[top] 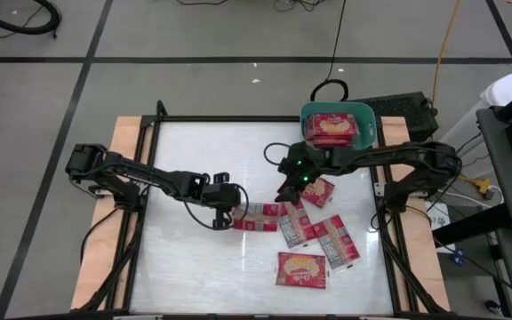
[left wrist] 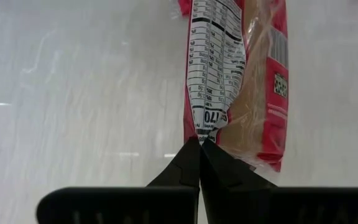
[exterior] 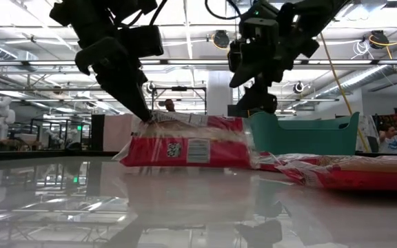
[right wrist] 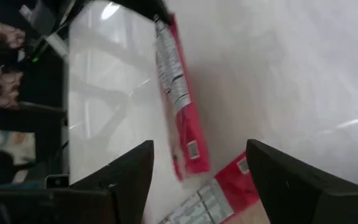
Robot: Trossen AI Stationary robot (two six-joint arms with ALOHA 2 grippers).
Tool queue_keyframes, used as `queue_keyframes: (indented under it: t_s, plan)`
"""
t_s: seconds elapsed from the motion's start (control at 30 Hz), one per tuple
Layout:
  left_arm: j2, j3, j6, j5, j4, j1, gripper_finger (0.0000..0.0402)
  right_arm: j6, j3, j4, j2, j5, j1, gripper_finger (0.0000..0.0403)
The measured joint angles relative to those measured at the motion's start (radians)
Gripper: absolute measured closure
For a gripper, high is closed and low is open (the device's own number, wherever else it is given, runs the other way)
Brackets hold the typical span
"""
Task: Sort popcorn bags into baskets
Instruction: Put the red popcorn bag into the green bin
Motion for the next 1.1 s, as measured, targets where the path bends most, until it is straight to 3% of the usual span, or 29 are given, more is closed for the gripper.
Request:
queue_keyframes:
  t_s: [0.37,0.47,0.6,0.73,0.8,0.87,1.1]
  plan:
    - [0.000,0.000,0.014,-0.034,0.032,0.024,0.0401,-0.055,0.000,0.045,0.102,-0.033,0.000,0.0188]
    - [0.000,0.000,0.017,-0.035,0.054,0.034,0.0401,-0.051,0.000,0.096,0.143,-0.102,0.008,0.0204]
    - [0.000,0.000,0.018,-0.036,0.086,0.040,0.0401,-0.031,0.000,0.123,0.158,-0.118,0.027,0.0252]
    - [-0.001,0.000,0.012,-0.060,0.128,0.039,0.0399,-0.022,0.000,0.120,0.136,-0.134,0.027,0.0332]
    - [-0.002,0.000,-0.019,-0.059,0.135,0.044,0.0390,-0.006,0.000,0.110,0.112,-0.143,0.016,0.0374]
    - [-0.013,0.001,-0.060,-0.062,0.134,0.047,0.0374,0.015,0.000,0.102,0.088,-0.159,0.000,0.0391]
    - [-0.141,0.001,-0.113,-0.160,0.092,0.048,0.0293,0.104,-0.001,0.030,-0.034,-0.133,-0.016,0.0387]
